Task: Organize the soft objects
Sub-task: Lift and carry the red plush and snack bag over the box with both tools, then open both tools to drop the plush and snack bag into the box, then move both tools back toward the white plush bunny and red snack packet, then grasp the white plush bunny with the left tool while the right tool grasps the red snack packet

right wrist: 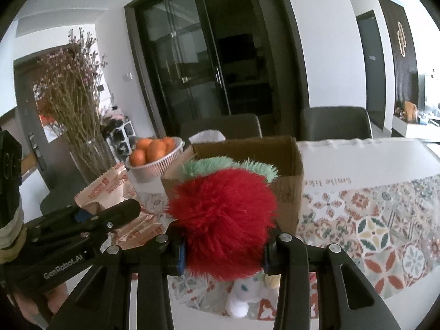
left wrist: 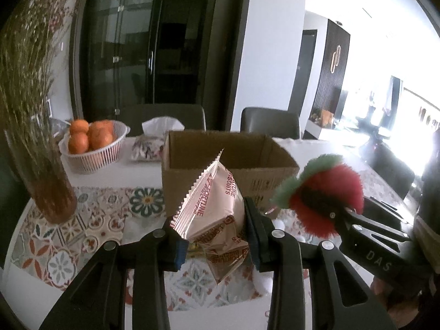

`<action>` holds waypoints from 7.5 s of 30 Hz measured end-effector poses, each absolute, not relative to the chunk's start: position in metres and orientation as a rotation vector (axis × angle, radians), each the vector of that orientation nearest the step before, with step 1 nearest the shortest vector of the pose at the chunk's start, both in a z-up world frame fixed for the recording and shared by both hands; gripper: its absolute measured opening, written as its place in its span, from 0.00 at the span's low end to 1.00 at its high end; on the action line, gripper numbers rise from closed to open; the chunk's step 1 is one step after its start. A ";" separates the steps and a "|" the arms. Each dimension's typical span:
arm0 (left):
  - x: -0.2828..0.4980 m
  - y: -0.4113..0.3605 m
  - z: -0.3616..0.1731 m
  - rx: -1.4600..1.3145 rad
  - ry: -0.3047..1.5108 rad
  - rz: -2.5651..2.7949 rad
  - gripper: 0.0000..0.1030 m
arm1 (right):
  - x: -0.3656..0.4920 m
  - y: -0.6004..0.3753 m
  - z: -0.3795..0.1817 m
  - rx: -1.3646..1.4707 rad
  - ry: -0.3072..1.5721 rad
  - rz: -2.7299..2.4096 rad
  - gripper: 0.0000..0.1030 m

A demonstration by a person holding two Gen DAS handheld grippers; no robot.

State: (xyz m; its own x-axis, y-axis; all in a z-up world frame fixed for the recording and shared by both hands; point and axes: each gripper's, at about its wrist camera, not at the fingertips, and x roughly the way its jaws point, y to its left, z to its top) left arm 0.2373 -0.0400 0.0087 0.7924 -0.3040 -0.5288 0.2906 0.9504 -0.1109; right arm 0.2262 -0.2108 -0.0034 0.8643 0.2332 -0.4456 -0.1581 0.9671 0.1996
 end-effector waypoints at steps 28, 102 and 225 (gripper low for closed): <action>0.311 -0.053 0.041 -0.035 0.522 -0.326 0.35 | 0.294 -0.227 0.042 0.142 0.459 0.171 0.38; 0.306 -0.047 0.023 0.081 0.781 -0.266 0.67 | 0.308 -0.225 0.032 0.126 0.729 0.100 0.72; 0.260 -0.130 -0.154 -0.036 1.030 -0.303 0.20 | 0.283 -0.304 -0.165 0.002 0.929 0.203 0.27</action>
State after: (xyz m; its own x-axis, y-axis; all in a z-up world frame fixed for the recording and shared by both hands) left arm 0.2601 -0.1301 -0.1537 0.4773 -0.2648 -0.8379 0.2316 0.9577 -0.1708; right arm 0.2829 -0.3039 -0.1653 0.5813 0.1743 -0.7948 -0.1724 0.9810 0.0890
